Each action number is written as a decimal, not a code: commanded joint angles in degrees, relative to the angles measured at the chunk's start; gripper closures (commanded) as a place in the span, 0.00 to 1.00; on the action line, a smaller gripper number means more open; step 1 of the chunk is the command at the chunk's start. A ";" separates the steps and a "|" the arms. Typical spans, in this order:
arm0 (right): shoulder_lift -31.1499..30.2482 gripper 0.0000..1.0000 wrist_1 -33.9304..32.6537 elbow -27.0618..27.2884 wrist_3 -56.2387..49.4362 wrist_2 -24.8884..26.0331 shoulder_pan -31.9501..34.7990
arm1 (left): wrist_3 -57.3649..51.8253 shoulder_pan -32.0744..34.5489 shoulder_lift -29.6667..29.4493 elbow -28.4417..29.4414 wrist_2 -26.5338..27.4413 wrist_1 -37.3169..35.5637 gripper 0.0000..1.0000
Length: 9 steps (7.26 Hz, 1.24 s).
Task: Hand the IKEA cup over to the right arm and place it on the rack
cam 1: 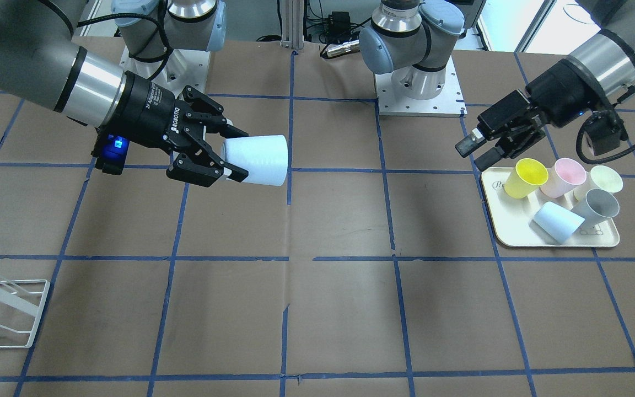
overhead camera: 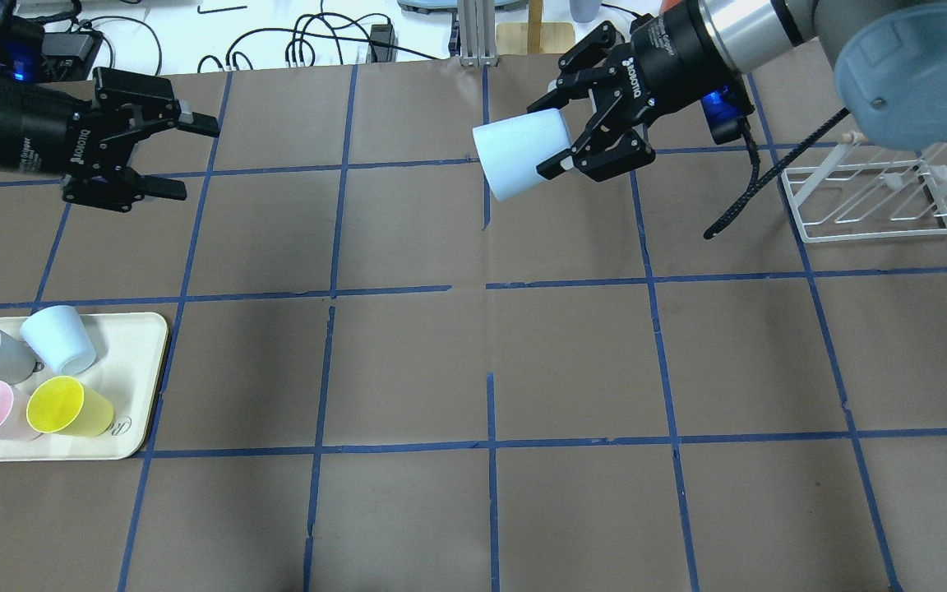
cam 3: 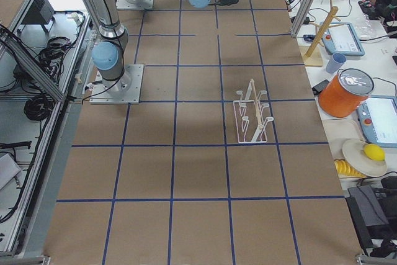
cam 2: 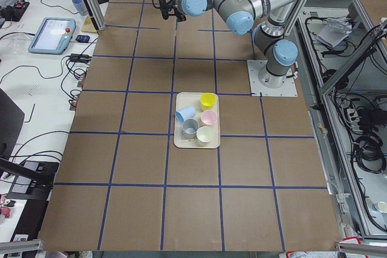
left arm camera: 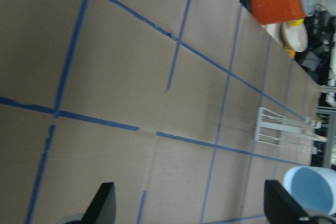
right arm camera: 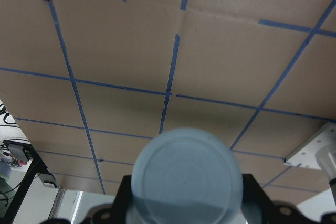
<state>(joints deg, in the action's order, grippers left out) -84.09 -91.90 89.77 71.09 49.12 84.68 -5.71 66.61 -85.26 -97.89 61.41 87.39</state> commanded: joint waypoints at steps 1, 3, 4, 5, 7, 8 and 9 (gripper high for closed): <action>-0.55 1.00 0.50 -1.79 -10.12 10.42 -1.88 | -0.44 8.30 0.70 2.17 22.67 0.33 0.00; -0.82 1.00 0.50 -1.18 -19.48 26.11 -2.06 | -0.70 19.65 -2.00 9.16 33.58 2.50 0.00; -0.73 1.00 0.24 -1.18 -20.11 32.03 -2.15 | -0.88 19.95 -5.41 12.77 31.86 4.00 0.00; -0.73 1.00 -0.81 -1.18 -24.46 35.92 -3.10 | -0.97 20.57 -8.84 14.64 31.58 4.02 0.00; -0.29 1.00 -2.92 -0.83 -31.33 42.43 -7.84 | -1.67 22.50 -8.71 13.44 31.57 5.68 0.00; -0.20 1.00 -3.45 -0.82 -36.85 46.29 -10.12 | -1.84 21.98 -9.05 13.95 30.96 4.99 0.00; -0.11 1.00 -6.76 -0.65 -41.16 48.94 -13.02 | -1.93 21.98 -9.31 13.69 31.65 4.64 0.00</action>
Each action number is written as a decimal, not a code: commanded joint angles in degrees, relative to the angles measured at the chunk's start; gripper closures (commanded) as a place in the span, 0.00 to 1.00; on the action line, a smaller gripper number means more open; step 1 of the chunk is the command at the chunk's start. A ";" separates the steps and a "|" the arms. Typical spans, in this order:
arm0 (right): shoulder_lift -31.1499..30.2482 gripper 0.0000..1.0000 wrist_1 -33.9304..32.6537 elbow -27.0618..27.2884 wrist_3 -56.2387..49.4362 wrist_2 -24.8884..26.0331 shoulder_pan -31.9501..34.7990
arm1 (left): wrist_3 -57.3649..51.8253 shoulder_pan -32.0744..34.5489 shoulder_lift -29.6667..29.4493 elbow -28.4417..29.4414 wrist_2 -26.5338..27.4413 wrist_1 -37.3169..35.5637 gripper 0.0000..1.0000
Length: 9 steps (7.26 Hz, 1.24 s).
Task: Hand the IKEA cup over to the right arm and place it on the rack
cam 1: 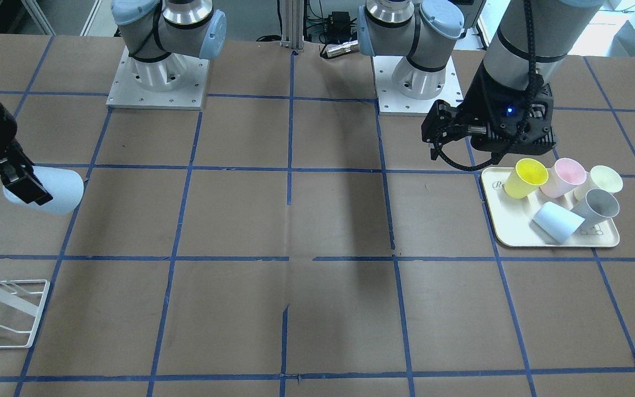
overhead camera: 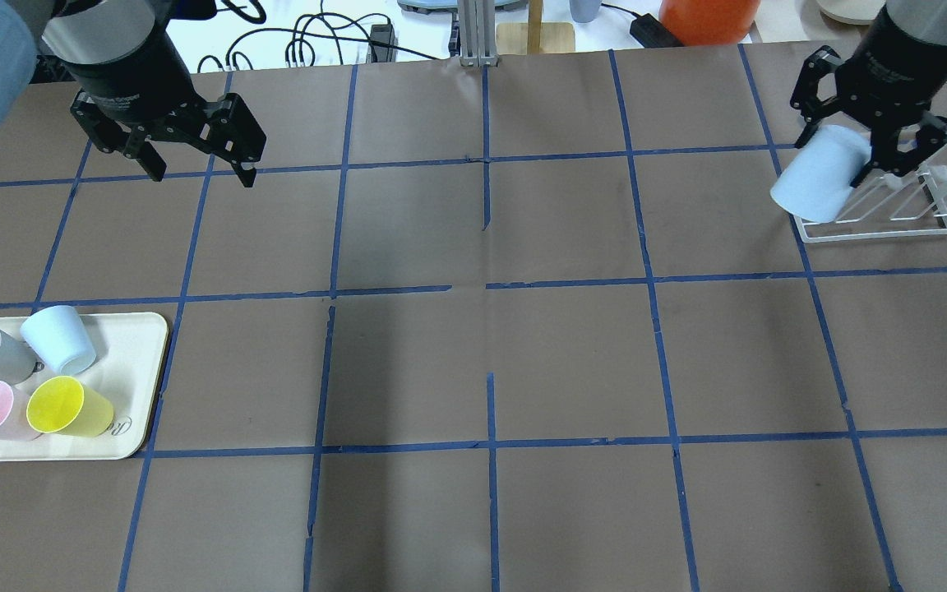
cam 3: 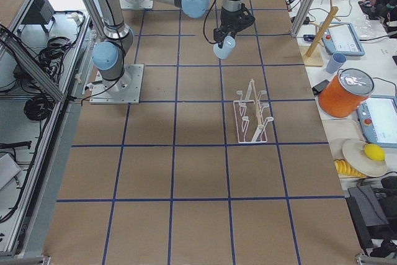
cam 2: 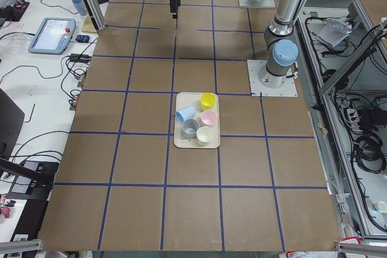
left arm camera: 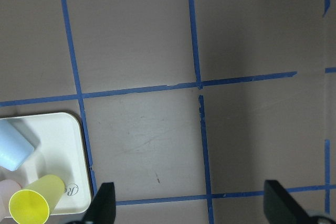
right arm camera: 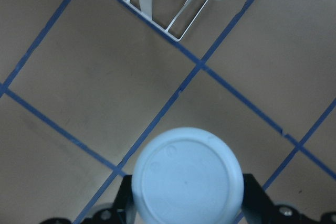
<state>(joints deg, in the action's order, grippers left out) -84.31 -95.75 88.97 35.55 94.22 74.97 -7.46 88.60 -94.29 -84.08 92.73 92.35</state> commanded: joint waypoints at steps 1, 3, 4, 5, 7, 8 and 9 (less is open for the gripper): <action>1.85 1.00 -8.43 0.76 -7.75 5.69 -4.21 | -0.36 -0.27 0.76 -0.29 -0.18 -0.33 0.00; 3.27 1.00 -14.87 3.39 -9.79 9.39 -4.31 | -0.28 -0.36 0.68 -0.82 -0.18 -0.68 0.00; 4.23 1.00 -19.08 5.41 -10.06 11.58 -4.31 | -0.36 -0.36 0.77 -1.17 -0.18 -1.90 0.00; 4.67 1.00 -23.04 7.08 -10.23 11.60 -4.31 | -0.36 -0.36 0.77 -1.08 -0.18 -2.00 0.00; 5.99 1.00 -24.48 7.89 -10.06 11.60 -4.31 | -0.19 -0.36 0.33 -1.26 -0.09 -3.75 0.00; 6.52 1.00 -25.70 7.89 -10.15 11.60 -4.31 | -0.10 -0.36 0.33 -1.35 -0.18 -3.75 0.00; 6.70 1.00 -25.89 7.89 -10.06 11.60 -4.31 | 0.07 -0.36 0.68 -1.52 -0.36 -3.67 0.00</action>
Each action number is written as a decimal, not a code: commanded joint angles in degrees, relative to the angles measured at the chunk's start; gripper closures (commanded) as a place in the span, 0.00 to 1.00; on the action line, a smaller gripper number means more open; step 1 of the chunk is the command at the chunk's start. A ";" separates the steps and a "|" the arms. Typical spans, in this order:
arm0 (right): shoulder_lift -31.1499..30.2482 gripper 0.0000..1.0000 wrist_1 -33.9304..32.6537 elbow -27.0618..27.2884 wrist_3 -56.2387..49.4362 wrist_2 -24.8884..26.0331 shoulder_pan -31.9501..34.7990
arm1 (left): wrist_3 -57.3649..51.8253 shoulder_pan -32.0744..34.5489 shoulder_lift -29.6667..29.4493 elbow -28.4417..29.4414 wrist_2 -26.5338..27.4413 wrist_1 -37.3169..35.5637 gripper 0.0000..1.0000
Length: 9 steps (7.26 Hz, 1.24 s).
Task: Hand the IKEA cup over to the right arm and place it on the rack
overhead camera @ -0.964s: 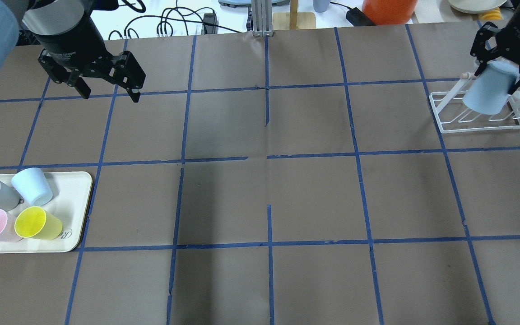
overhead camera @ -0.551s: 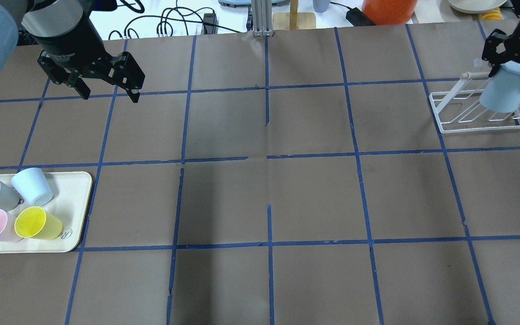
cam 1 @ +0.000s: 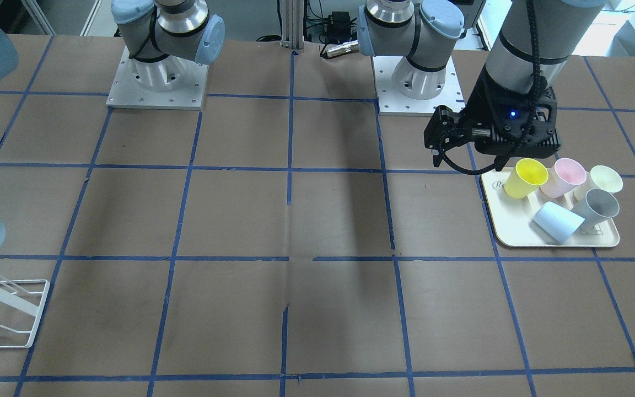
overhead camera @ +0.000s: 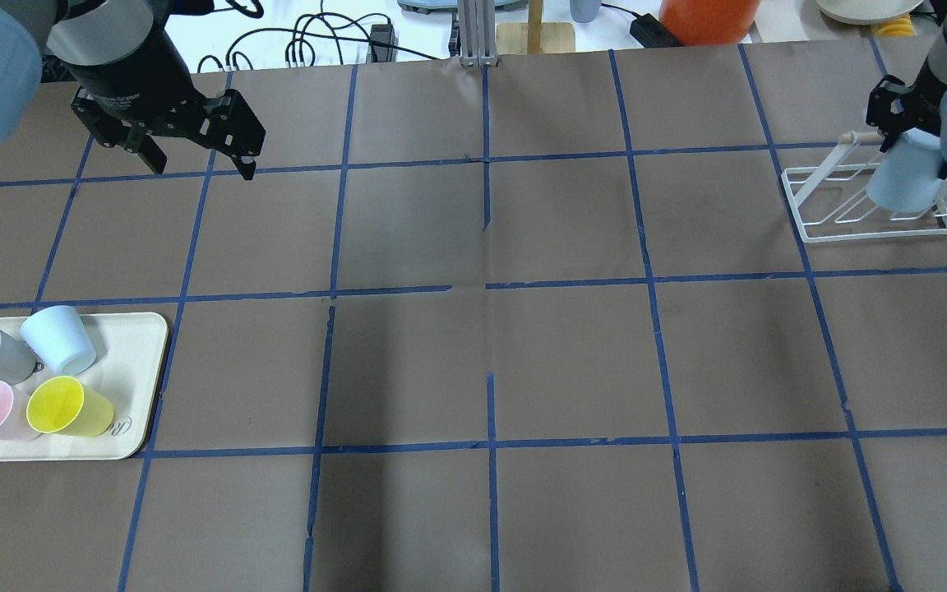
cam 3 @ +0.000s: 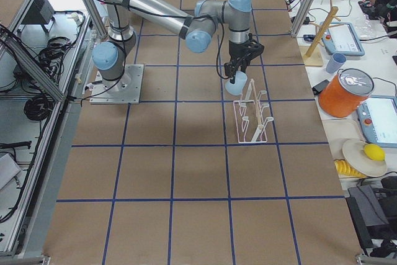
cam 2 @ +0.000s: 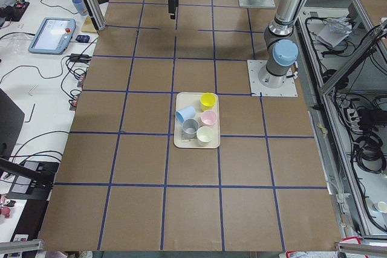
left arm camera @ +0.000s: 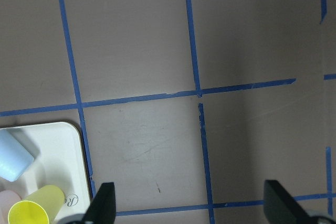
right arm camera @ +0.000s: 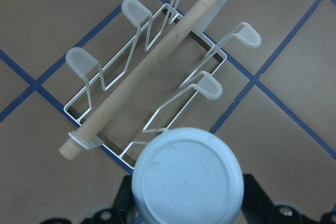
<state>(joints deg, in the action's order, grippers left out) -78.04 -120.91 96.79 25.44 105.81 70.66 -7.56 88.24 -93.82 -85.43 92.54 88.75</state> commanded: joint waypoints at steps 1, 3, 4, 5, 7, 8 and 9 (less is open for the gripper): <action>0.61 1.00 -0.81 0.07 0.05 -0.08 0.00 | 0.62 -0.09 0.30 -0.09 -0.17 -0.07 0.00; 1.40 1.00 -2.13 -0.02 0.05 0.01 0.00 | 0.80 -0.09 0.39 -0.09 -0.17 -0.07 0.00; 1.40 1.00 -2.13 -0.46 -0.04 0.01 0.00 | 0.88 -0.09 0.39 -0.09 -0.17 -0.07 0.00; 1.49 1.00 -2.13 -0.37 -0.04 0.01 0.00 | 0.89 -0.09 0.39 -0.09 -0.17 -0.07 0.00; 1.67 0.93 -2.13 -0.11 -0.04 0.01 -0.78 | 0.89 0.00 0.30 -0.18 -0.17 -0.07 0.00; 1.67 0.58 -2.13 -0.02 0.22 0.01 -1.40 | 0.89 0.00 0.39 -0.18 -0.17 -0.07 0.00; 1.58 0.01 -3.09 -0.02 0.83 -0.17 -1.41 | 0.97 0.00 0.39 -0.18 -0.17 -0.07 0.00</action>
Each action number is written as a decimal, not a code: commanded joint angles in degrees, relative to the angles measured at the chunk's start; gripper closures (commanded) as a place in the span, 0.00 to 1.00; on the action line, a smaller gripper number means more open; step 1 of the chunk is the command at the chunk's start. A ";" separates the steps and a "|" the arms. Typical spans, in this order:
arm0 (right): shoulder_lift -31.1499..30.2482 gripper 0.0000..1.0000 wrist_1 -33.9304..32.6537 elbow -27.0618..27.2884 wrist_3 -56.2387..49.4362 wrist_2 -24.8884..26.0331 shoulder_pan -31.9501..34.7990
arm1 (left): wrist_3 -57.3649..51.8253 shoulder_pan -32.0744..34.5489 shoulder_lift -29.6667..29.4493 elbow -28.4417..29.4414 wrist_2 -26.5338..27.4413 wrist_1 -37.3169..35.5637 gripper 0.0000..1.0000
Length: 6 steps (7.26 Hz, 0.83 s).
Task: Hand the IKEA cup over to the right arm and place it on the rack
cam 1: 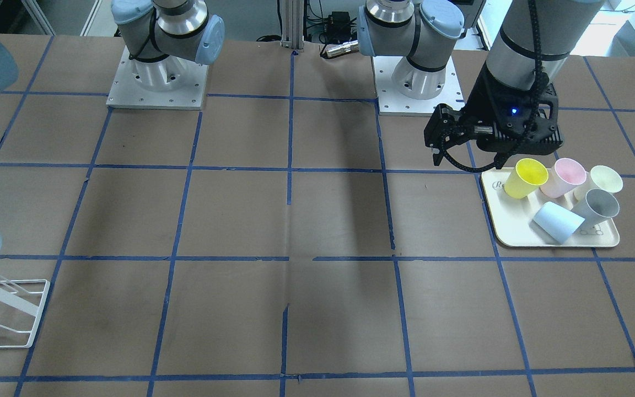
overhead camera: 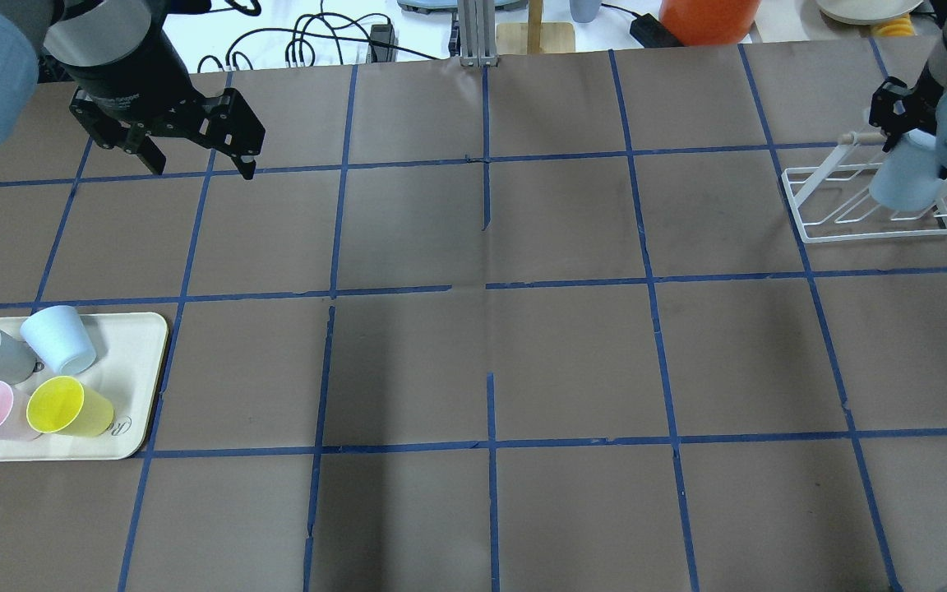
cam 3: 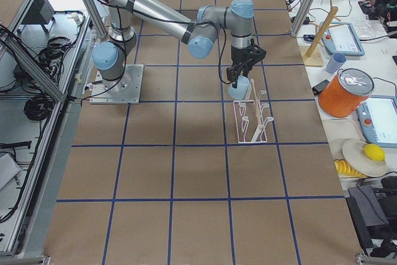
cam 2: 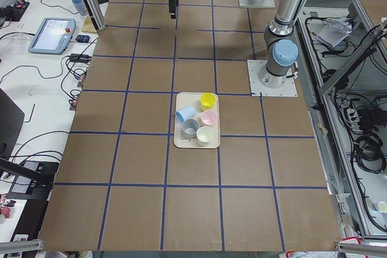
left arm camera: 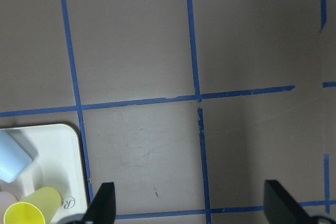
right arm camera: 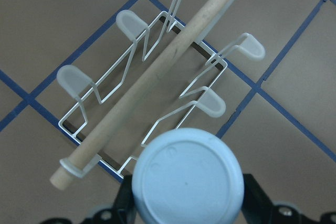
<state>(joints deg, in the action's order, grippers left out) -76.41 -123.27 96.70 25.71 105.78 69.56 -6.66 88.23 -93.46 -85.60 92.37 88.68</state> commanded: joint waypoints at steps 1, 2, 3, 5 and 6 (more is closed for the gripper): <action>0.12 0.00 -3.62 0.15 0.56 -0.31 -0.30 | -0.02 0.01 -0.05 -0.01 0.00 0.00 0.00; 0.29 0.00 -3.73 0.15 0.56 -0.66 -0.30 | 0.07 -0.08 -0.05 -0.01 0.00 0.00 0.00; 0.29 0.00 -3.56 -0.20 0.56 -0.84 -0.21 | 0.07 -0.08 -0.05 -0.01 0.09 0.00 0.00; -2.58 0.00 -0.94 0.06 -0.22 -0.84 0.22 | 0.07 -0.08 -0.05 -0.01 0.09 0.00 0.00; -6.26 0.00 5.34 -0.37 -0.31 -1.10 0.66 | 0.07 -0.08 -0.05 -0.01 0.09 0.00 0.00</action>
<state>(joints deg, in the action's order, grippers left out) -78.97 -123.47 96.52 25.74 104.91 69.74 -6.59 88.16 -93.51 -85.60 92.46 88.68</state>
